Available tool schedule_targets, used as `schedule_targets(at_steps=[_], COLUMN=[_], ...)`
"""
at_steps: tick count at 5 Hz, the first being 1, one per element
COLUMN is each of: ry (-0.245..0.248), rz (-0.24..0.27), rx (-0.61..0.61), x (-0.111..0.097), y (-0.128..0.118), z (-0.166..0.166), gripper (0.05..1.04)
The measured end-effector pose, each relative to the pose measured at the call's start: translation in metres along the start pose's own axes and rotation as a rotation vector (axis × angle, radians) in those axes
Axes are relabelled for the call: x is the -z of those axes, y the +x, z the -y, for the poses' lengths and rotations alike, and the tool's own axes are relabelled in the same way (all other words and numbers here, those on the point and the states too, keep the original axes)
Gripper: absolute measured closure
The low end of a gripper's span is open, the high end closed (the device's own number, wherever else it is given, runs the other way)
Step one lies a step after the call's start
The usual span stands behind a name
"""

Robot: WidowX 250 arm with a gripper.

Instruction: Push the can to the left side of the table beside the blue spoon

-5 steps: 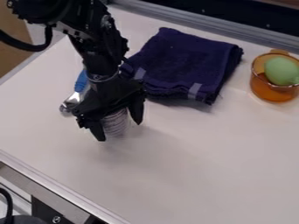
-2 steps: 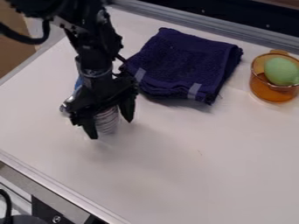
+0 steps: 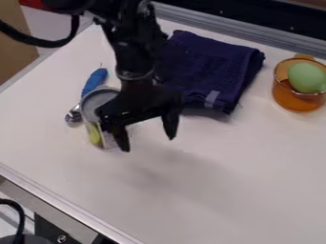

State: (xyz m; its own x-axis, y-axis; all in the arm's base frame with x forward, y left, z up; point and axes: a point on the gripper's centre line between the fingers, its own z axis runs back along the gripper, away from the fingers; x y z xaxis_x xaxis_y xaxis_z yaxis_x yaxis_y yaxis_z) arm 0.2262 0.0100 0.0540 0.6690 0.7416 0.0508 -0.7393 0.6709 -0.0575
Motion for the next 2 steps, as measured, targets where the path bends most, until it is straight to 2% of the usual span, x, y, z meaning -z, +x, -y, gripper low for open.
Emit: schedule_targets(at_steps=[1,2], ry=[-0.001,0.005], rz=[-0.021,0.006], rx=[0.117,0.359], x=[-0.009,-0.023], y=[-0.022,-0.036], z=[0.011,0.017], gripper=[0.083,0.083])
